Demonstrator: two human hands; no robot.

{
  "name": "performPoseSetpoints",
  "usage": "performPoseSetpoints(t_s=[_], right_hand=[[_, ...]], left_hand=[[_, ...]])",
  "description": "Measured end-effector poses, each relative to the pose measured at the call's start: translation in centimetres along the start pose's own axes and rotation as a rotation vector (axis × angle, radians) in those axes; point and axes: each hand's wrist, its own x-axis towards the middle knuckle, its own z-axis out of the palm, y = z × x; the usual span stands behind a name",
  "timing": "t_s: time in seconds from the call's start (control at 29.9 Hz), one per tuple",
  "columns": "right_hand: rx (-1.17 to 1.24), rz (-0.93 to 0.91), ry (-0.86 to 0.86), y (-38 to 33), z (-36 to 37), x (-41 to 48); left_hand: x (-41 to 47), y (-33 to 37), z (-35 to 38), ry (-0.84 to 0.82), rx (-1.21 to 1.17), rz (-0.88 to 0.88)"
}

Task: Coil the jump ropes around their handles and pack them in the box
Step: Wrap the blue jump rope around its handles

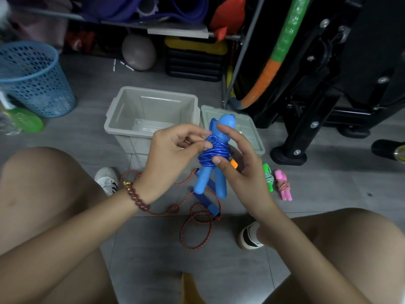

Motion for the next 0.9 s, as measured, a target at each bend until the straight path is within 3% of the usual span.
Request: performPoseSetpoints(t_s=[0.27, 0.47, 0.6, 0.7, 0.9], right_hand=[[-0.079, 0.015, 0.062, -0.4, -1.0, 0.1], [-0.151, -0.012, -0.044, -0.5, -1.1, -0.3], [-0.184, -0.022, -0.100, -0.9, -1.4, -0.2], [-0.230, -0.017, -0.088, -1.0, -1.4, -0.2], [-0.362, 0.003, -0.027, -0.9, -0.9, -0.4]], left_hand=[[0.2, -0.7, 0.5, -0.225, 0.179, 0.258], [0.7, -0.5, 0.3, -0.231, 0.202, 0.285], [0.7, -0.7, 0.1, -0.269, 0.414, 0.420], [0.8, -0.6, -0.1, -0.273, 0.592, 0.535], [0.7, -0.6, -0.3, -0.289, 0.674, 0.595]])
